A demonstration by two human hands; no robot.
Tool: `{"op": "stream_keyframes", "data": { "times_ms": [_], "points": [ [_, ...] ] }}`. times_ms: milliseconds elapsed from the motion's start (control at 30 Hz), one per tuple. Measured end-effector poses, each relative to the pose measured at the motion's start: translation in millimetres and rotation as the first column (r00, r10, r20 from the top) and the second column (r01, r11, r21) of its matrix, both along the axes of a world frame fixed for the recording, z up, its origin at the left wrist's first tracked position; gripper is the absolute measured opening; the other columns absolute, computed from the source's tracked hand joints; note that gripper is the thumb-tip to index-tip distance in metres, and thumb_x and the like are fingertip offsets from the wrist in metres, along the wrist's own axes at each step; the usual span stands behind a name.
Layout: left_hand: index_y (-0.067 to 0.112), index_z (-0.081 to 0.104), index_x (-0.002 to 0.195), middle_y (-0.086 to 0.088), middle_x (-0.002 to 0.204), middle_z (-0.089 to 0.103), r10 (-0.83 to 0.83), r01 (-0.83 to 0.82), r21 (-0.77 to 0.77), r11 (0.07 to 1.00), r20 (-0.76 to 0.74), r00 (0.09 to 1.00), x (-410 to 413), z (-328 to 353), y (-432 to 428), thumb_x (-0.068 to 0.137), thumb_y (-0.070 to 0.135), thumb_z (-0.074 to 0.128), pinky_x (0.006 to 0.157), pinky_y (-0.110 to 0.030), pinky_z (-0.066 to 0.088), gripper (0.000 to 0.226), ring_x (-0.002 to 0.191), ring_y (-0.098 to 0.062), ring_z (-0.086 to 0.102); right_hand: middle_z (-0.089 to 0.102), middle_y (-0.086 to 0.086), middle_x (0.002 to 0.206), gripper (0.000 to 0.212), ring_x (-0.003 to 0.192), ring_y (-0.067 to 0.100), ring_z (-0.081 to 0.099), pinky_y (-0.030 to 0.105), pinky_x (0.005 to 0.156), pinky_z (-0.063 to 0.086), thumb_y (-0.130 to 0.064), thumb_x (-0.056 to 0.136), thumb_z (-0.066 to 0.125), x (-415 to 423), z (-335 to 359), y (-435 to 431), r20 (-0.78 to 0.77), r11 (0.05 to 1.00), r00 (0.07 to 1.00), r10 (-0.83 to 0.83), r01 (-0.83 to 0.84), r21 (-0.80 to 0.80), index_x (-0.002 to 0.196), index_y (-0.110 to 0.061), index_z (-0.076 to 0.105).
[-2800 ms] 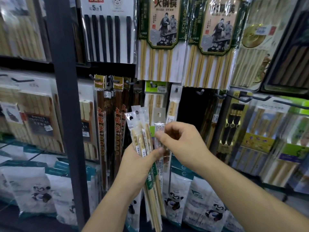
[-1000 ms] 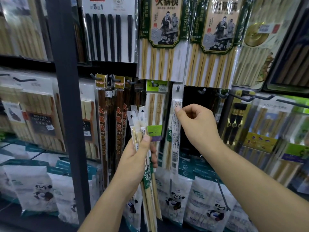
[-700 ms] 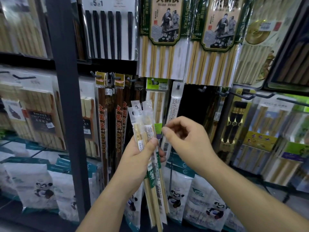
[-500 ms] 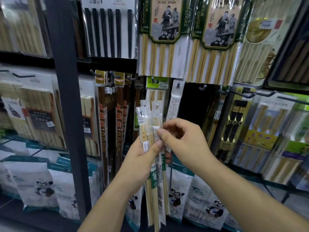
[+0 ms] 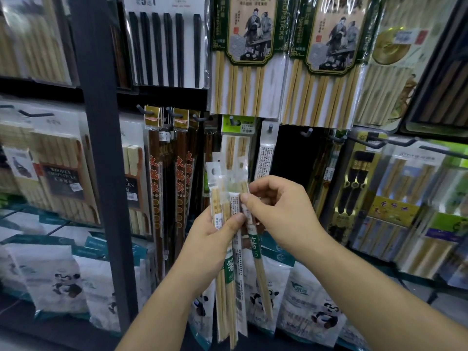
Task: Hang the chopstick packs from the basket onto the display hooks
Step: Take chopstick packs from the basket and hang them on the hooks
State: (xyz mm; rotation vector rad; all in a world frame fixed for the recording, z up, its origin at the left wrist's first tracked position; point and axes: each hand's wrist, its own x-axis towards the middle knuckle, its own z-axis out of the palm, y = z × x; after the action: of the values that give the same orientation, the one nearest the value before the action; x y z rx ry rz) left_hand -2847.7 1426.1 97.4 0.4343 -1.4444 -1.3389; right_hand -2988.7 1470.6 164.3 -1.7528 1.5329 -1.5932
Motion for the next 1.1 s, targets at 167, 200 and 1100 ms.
{"op": "stream_keyframes", "data": {
  "times_ms": [167,200,1100],
  "points": [
    [0.008,0.068,0.117,-0.018,0.098,0.078,0.044,-0.021,0.144,0.989,-0.153,0.987,0.0,-2.0,-2.5,0.105,0.012,0.055,0.075,-0.041,0.064,0.018,0.094,-0.037,0.077,0.066,-0.003,0.072,0.009,0.065,0.002,0.058,0.018,0.063,0.052,-0.022,0.093,0.073,-5.6,15.5,-1.3,0.11,0.993,0.992,-0.067,0.078,-0.091,0.085,-0.018,0.071],
    [0.008,0.067,0.114,-0.018,0.094,0.077,0.072,-0.046,0.159,0.986,-0.164,0.984,0.5,-2.3,-3.6,0.106,0.011,0.054,0.074,-0.043,0.064,0.015,0.09,-0.037,0.077,0.063,-0.002,0.068,0.014,0.063,0.002,0.056,0.017,0.06,0.049,-0.026,0.094,0.072,-6.8,20.1,-1.9,0.124,0.989,0.989,-0.083,0.097,-0.111,0.083,-0.017,0.072],
    [0.011,0.063,0.11,0.001,0.078,0.07,0.127,-0.125,0.064,0.99,-0.027,0.992,4.9,1.6,-0.4,0.108,0.018,0.05,0.061,-0.025,0.056,0.014,0.066,-0.014,0.061,0.063,0.004,0.072,0.026,0.06,0.0,0.053,0.015,0.058,0.047,-0.041,0.093,0.071,-17.6,26.7,-19.4,0.116,0.956,0.953,-0.282,0.289,-0.051,0.083,-0.017,0.069]
  ]
}}
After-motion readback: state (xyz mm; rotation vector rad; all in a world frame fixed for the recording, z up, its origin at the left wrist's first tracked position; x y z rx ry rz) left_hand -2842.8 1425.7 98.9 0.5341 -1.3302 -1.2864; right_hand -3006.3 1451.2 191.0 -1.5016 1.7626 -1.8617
